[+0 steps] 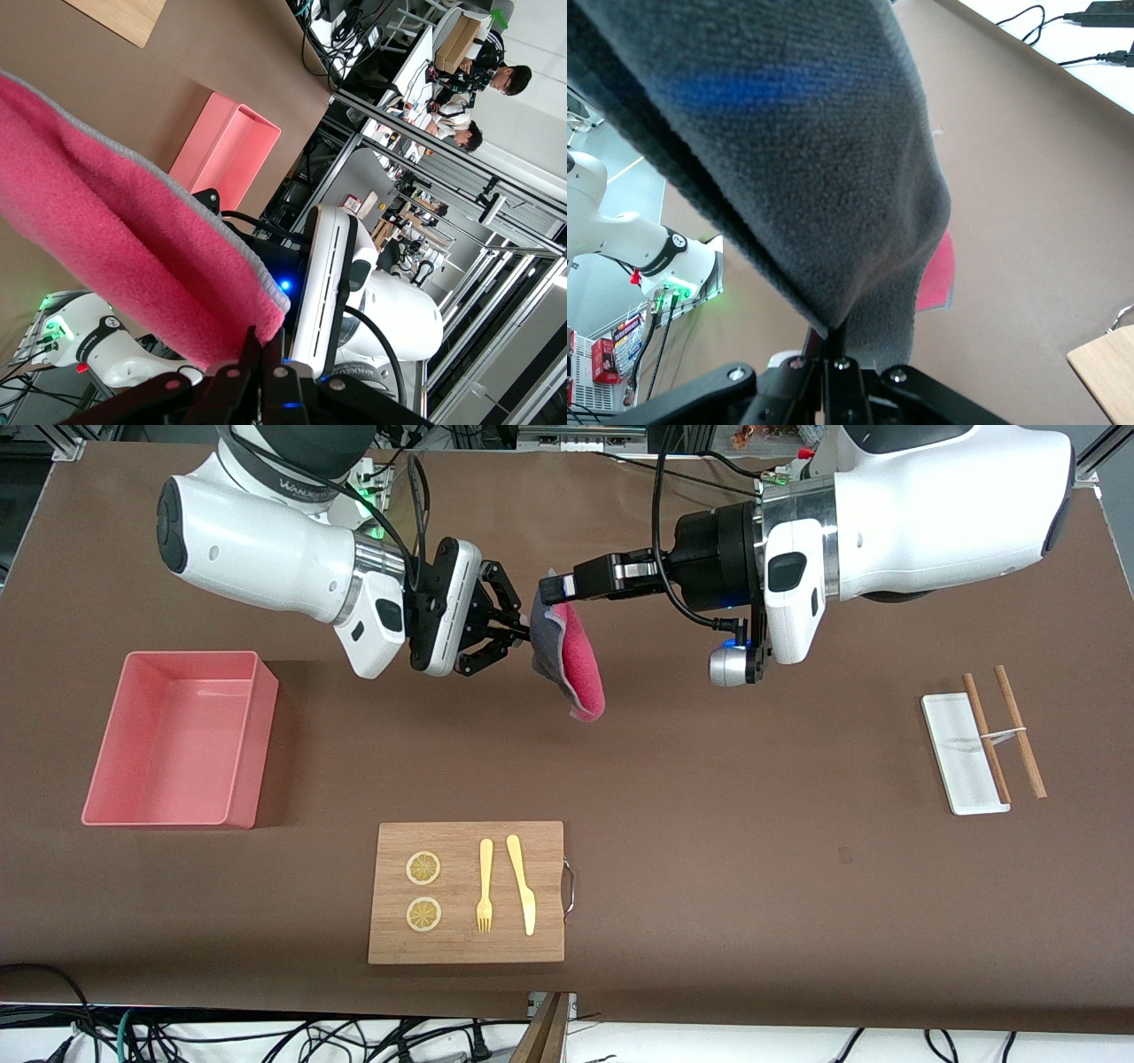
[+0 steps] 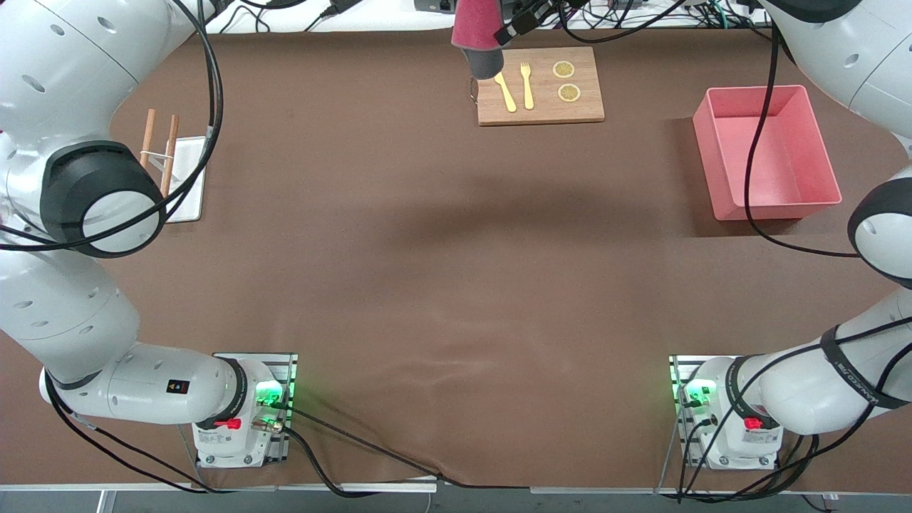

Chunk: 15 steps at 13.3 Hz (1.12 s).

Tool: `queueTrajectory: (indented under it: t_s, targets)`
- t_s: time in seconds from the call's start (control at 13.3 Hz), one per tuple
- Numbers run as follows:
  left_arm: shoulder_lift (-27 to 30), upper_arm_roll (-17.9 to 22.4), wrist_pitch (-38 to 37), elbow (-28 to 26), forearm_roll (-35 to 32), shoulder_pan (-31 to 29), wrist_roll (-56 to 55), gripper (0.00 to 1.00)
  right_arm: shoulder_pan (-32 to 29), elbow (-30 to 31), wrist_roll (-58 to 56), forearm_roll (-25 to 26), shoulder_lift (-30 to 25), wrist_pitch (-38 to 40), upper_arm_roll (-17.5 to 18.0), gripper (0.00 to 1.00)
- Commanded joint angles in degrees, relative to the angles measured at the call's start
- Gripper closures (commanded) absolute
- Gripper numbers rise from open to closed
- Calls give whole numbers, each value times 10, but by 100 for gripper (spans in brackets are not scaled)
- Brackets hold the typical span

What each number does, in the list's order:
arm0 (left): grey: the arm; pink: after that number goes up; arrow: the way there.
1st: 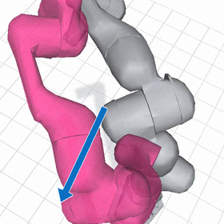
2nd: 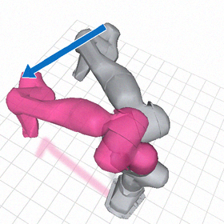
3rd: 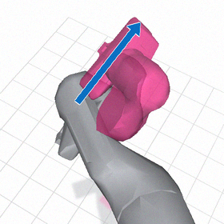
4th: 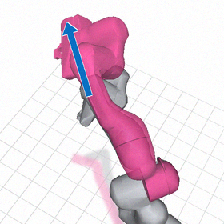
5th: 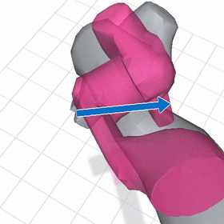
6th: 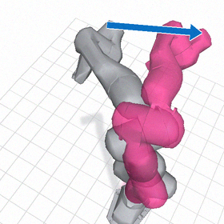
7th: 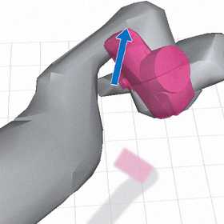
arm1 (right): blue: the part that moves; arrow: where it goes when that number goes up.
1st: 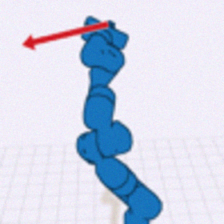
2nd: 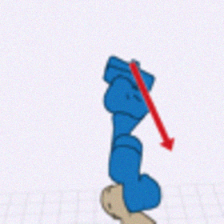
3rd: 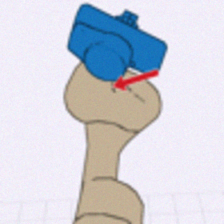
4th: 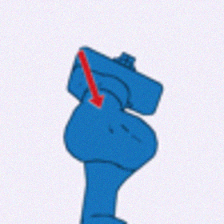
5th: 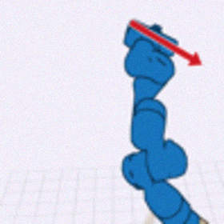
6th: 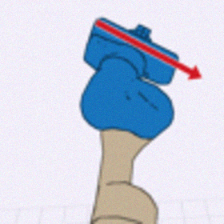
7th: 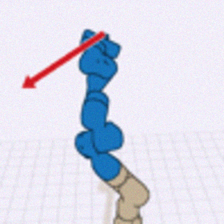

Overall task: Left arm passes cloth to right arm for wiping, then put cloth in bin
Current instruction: 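Grasp the hanging cloth with the right gripper below the left gripper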

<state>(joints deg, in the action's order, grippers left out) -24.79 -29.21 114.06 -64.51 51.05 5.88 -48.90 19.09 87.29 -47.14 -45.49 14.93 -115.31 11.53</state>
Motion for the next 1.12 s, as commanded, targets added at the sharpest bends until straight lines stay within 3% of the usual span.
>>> queueTrajectory:
  t_s: [0.0,0.38,0.45,0.53,1.05]
  targets:
    - [5,-1,2,-1,7,-3,1,100,-5,-14,3,-1,6,18,-2,100]
    - [5,-1,2,-1,8,-3,-4,100,-5,-34,5,0,1,92,-35,100]
    - [5,-1,-2,-2,8,-4,-4,72,-5,-37,5,2,1,101,-40,100]
    - [5,-1,-2,-4,7,-5,-3,1,-5,-41,5,3,1,105,-41,100]
    - [8,5,-5,-11,5,-7,-1,0,-5,-41,6,4,-2,137,-60,100]
